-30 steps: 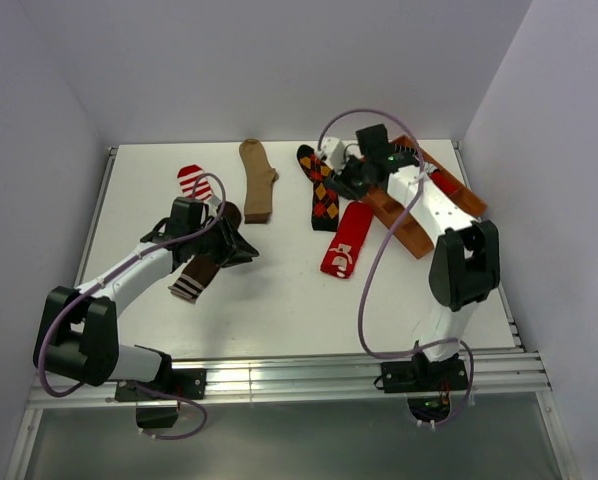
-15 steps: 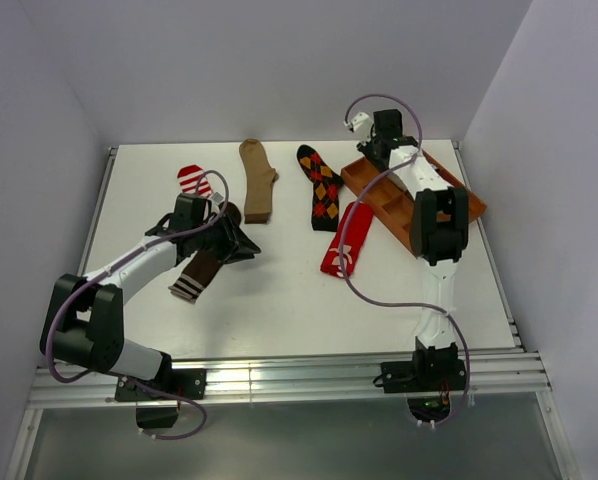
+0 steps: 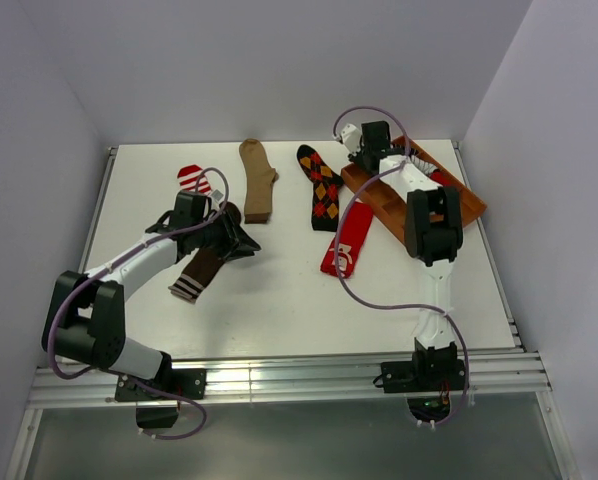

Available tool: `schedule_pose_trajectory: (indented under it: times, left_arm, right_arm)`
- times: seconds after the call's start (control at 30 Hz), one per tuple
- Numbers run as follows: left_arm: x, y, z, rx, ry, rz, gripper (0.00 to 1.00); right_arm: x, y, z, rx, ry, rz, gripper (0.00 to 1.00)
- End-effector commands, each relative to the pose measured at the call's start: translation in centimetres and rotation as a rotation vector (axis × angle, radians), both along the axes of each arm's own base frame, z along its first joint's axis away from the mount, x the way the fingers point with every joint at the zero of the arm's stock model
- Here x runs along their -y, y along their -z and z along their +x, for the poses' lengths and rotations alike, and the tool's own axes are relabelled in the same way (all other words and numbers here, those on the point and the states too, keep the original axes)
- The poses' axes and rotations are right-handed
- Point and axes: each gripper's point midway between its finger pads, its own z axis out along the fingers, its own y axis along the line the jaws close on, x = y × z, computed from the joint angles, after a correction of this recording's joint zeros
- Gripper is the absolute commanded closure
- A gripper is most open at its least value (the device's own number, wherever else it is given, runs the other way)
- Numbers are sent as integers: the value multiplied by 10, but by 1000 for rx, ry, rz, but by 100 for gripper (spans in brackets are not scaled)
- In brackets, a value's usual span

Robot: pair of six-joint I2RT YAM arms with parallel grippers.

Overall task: Roll the socks
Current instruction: Place the sock in the storage box.

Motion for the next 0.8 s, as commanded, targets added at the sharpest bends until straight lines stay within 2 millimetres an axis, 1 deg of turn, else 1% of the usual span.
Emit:
schedule_pose_trajectory:
  times: [0.0, 0.13, 0.27, 0.33, 0.37, 0.4, 0.47, 0.53, 0.57, 0.6, 0.63, 0.67, 0.73, 0.77]
  left_arm:
    - [3, -7, 9, 41, 26, -10, 63]
    - [3, -7, 8, 44, 28, -8, 63]
    - [2, -6, 8, 46, 30, -7, 63]
    - [3, -3, 7, 41, 33, -9, 63]
    - [3, -3, 7, 40, 35, -11, 63]
    - [3, -1, 7, 36, 37, -11, 63]
    - [4, -2, 6, 38, 40, -15, 63]
    - [3, -1, 6, 38, 39, -12, 63]
    - [4, -2, 6, 39, 41, -14, 64]
    - [4, -2, 6, 39, 42, -15, 64]
    - [3, -2, 6, 41, 41, -15, 63]
    - [4, -2, 6, 41, 43, -15, 63]
    - [3, -1, 5, 39, 43, -14, 63]
    - [3, -1, 4, 39, 44, -16, 64]
  right_arm:
    - [-17, -15, -8, 6, -40, 19, 94]
    - [-22, -11, -15, -24, -63, 35, 94]
    - [-28, -14, -24, -41, -84, 58, 94]
    - [-31, -14, -28, -51, -98, 65, 94]
    - [-32, -10, -32, -59, -104, 67, 94]
    - [-34, -14, -32, -52, -109, 73, 94]
    - [-38, -13, -36, -70, -118, 74, 94]
    - [-36, -19, -35, -48, -115, 61, 94]
    - [-34, -15, -38, -47, -109, 46, 94]
    - [-33, -22, -33, -8, -105, 39, 95]
    - [-32, -31, -32, 22, -102, 37, 95]
    - [-28, -31, -34, 32, -89, 26, 95]
    - [-28, -39, -31, 54, -77, 29, 94]
    - [-27, -47, -28, 70, -65, 32, 95]
